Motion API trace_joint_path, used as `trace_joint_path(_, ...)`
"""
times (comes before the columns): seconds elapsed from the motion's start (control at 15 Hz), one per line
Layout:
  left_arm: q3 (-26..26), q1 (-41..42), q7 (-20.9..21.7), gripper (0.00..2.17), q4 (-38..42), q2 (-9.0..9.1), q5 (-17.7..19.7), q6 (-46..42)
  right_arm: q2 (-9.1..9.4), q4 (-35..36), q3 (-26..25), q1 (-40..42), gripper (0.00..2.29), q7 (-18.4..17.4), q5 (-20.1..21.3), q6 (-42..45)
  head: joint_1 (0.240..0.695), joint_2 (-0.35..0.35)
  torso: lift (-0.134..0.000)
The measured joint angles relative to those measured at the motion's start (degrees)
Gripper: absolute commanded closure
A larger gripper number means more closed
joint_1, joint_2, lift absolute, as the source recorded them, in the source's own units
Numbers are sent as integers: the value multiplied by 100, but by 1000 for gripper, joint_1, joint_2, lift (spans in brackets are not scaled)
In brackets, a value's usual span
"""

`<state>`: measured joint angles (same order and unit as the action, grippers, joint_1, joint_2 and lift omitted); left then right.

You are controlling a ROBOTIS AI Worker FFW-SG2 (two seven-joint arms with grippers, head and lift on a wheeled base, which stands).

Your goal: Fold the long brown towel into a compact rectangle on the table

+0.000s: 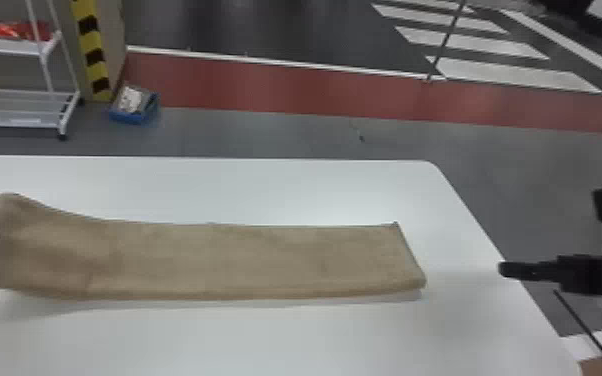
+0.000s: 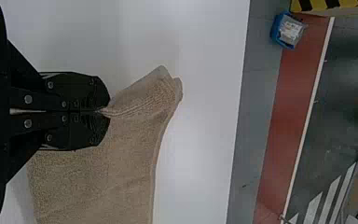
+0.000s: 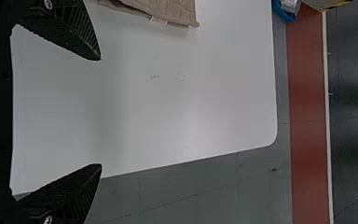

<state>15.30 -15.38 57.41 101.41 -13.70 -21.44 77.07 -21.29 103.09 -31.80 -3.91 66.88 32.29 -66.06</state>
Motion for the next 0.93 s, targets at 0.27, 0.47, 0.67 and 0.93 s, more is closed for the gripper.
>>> trace_joint_path(0.27,317,49,182,2142,57,-357,64,8,0,0,5,-4,60,0,-22,9,695,-166,-125)
trace_joint_path(0.47,523,71,318,2142,234,-542,142,103,1,0,8,-5,60,0,-38,17,695,-144,-125)
trace_joint_path(0.67,484,170,479,2142,1057,-489,428,1018,19,0,10,2,60,0,-38,17,695,-188,-125)
trace_joint_path(0.93,-496,90,311,2142,2539,43,492,1232,48,9,-13,63,60,0,-38,15,695,-290,-125)
